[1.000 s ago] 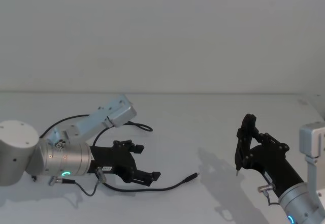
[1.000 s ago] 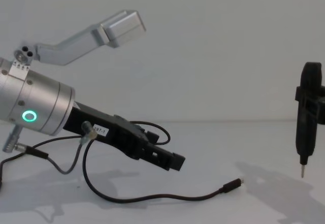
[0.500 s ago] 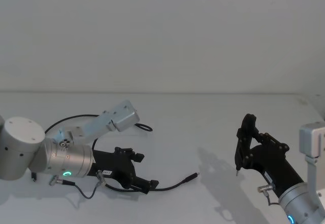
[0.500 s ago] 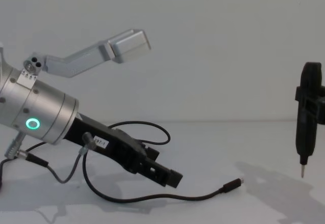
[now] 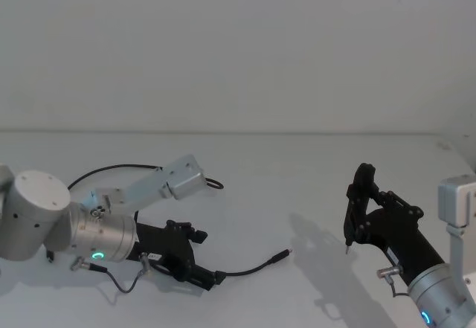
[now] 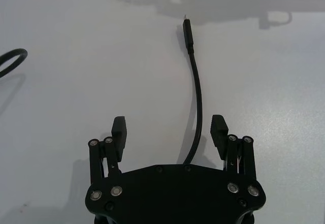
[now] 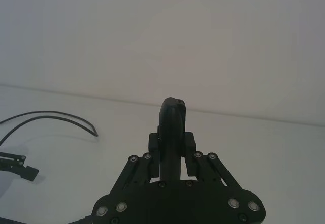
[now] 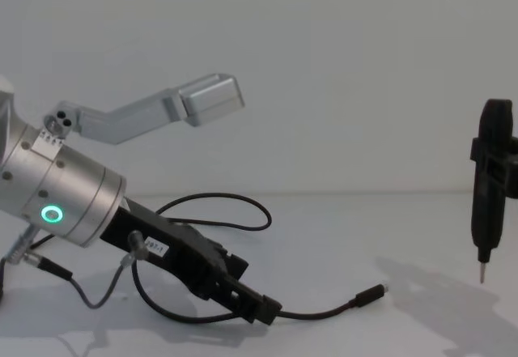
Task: Pick up the data cable with the one hand.
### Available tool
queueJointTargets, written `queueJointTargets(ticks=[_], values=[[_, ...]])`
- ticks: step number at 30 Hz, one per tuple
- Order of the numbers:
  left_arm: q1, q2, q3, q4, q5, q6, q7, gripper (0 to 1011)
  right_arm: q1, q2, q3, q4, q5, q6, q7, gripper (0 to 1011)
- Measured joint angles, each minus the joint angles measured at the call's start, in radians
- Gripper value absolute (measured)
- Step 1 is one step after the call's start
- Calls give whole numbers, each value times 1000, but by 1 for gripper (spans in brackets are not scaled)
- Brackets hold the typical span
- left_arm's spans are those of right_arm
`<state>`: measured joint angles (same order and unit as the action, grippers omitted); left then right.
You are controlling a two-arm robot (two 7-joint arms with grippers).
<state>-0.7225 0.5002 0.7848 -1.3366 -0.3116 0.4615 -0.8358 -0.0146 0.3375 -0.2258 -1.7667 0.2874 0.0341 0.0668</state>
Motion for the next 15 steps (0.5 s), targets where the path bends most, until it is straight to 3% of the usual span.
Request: queueJointTargets(ticks=[15], values=[[-14, -7, 26, 27, 9, -14, 1, 962, 0, 0, 0, 0, 0, 0, 0, 279]])
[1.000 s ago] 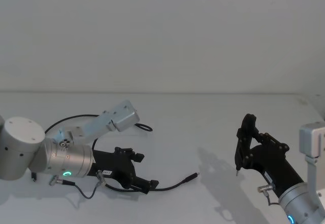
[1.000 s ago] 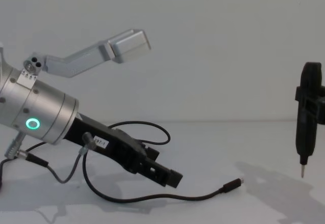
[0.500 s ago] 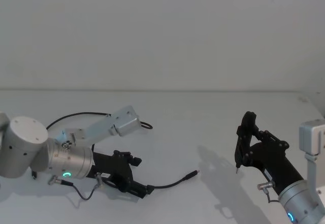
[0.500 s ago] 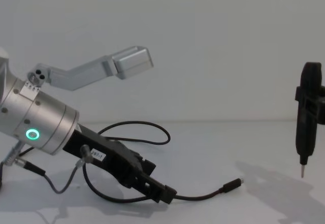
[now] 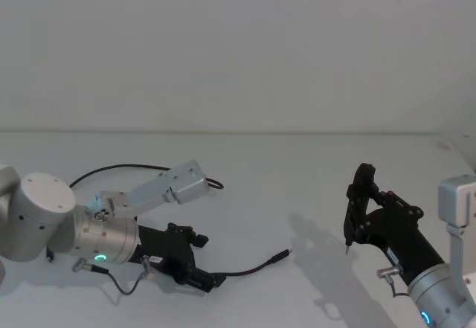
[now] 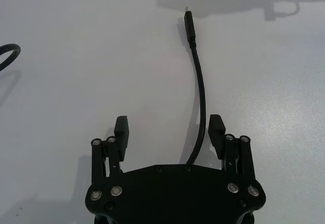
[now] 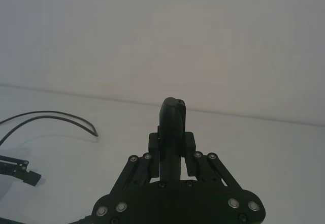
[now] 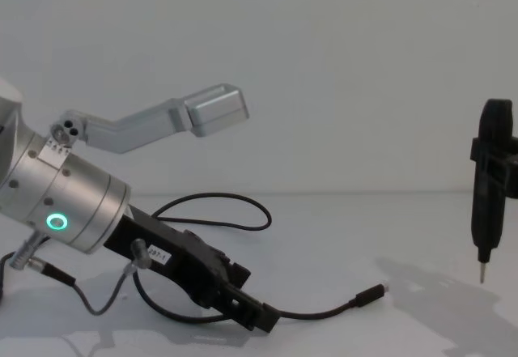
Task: Pick up the data cable with the one hand.
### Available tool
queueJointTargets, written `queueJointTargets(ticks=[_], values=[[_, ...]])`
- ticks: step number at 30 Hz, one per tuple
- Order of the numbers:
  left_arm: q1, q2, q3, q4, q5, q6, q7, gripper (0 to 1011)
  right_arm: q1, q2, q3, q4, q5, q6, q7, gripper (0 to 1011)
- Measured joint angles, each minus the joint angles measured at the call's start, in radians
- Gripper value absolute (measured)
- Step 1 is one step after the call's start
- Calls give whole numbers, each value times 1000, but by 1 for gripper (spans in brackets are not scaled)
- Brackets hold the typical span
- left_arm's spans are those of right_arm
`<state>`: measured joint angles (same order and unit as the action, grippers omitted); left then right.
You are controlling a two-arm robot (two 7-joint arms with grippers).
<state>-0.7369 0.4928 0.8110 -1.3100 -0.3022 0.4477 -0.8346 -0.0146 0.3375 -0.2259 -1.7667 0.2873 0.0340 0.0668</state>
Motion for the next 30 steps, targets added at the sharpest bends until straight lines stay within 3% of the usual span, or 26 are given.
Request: queueJointTargets(ticks=[15, 16, 21, 22, 30], values=[[-4, -2, 8, 8, 3, -4, 2, 569, 0, 0, 0, 0, 0, 0, 0, 279], [-4, -2, 8, 8, 3, -4, 2, 498, 0, 0, 0, 0, 0, 0, 0, 279], [-5, -3, 9, 9, 3, -4, 2, 367, 0, 0, 0, 0, 0, 0, 0, 279], [-5, -3, 10, 9, 4, -4, 3, 298, 0, 0, 0, 0, 0, 0, 0, 279], [-6, -3, 11, 10, 4, -5, 3, 72, 0, 0, 0, 0, 0, 0, 0, 279]])
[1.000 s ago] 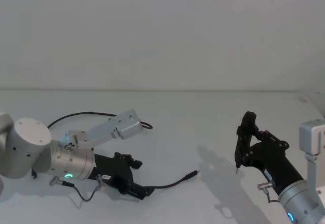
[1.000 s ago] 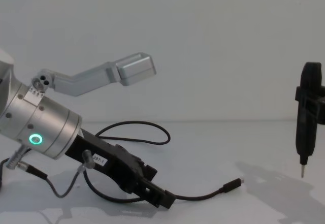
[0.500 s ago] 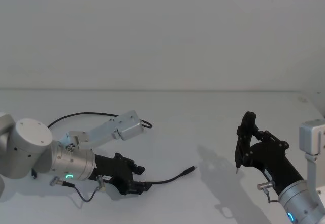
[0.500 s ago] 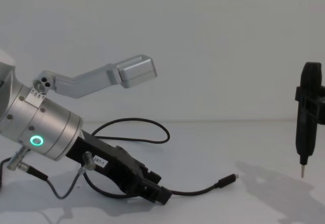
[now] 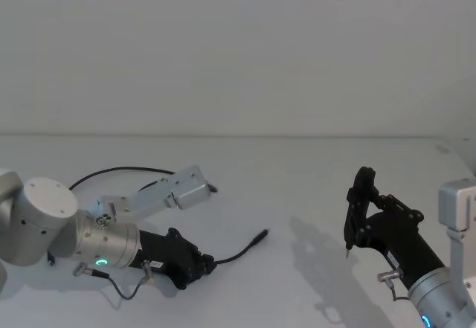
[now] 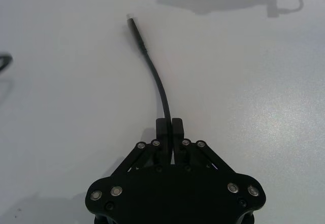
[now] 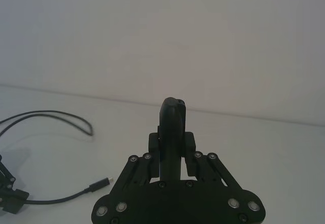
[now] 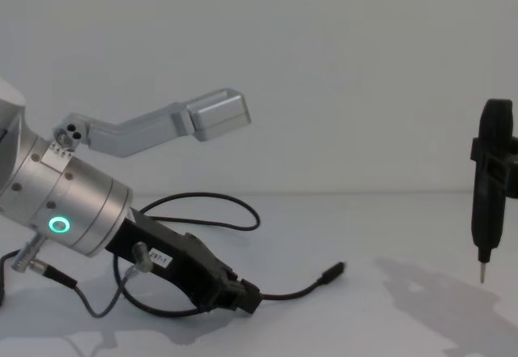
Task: Pick up the data cable with the one hand.
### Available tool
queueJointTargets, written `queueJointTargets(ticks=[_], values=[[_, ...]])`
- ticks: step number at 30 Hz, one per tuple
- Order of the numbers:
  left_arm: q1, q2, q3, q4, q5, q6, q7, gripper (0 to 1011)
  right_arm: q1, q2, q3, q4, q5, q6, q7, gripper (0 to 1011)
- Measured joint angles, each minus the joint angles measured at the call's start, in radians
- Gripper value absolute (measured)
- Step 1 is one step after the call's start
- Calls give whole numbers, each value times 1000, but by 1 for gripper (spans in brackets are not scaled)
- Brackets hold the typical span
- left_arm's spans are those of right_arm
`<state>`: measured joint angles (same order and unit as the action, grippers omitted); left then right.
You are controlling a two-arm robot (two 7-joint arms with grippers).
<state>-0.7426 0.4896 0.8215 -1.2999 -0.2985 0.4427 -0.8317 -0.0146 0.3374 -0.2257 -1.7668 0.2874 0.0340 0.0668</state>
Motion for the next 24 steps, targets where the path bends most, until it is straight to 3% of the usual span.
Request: queueJointTargets(ticks=[8, 24], values=[[0, 0, 1, 0, 0, -1, 0, 39, 3, -2, 13, -2, 26, 10, 20, 279], [34, 5, -37, -52, -40, -104, 24, 39, 52, 7, 88, -24, 215, 91, 143, 279]])
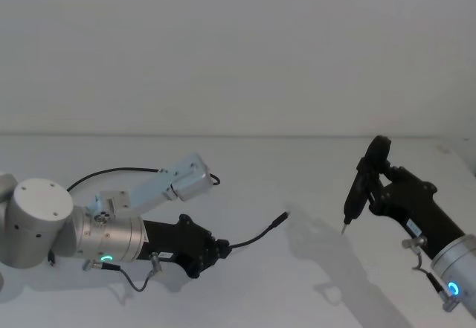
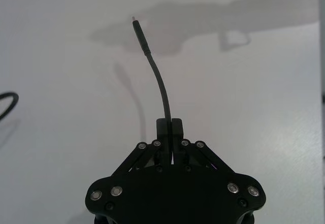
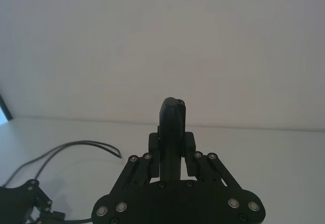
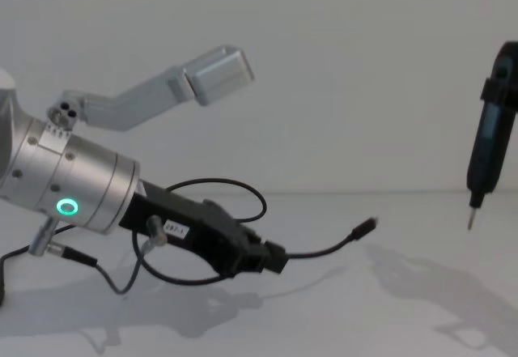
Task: Pick up the data cable with the one hand.
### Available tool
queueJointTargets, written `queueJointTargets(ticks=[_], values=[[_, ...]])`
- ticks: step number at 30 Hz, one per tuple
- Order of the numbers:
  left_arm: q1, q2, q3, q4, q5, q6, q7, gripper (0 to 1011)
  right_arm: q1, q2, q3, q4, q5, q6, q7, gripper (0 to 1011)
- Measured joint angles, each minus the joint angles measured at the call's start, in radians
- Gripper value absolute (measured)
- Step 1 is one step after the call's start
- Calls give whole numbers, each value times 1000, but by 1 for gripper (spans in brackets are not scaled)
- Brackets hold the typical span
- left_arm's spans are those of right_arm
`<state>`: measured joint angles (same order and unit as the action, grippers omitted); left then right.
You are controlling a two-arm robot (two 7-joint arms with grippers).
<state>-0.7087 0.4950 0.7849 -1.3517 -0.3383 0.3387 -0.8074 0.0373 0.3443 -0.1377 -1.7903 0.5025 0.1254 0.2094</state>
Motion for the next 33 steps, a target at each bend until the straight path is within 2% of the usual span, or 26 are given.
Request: queueJointTargets(ticks=[3, 10, 33], values=[[8, 4, -11, -18, -14, -18, 2, 39, 15, 4, 10, -1, 36, 16, 24, 279], [21, 11, -26, -47, -38, -45, 5, 39, 43, 8, 15, 9, 73, 26, 52, 279], [36, 20, -44, -81, -64, -75, 8, 39, 158, 2, -8, 103, 116, 1, 99, 279]])
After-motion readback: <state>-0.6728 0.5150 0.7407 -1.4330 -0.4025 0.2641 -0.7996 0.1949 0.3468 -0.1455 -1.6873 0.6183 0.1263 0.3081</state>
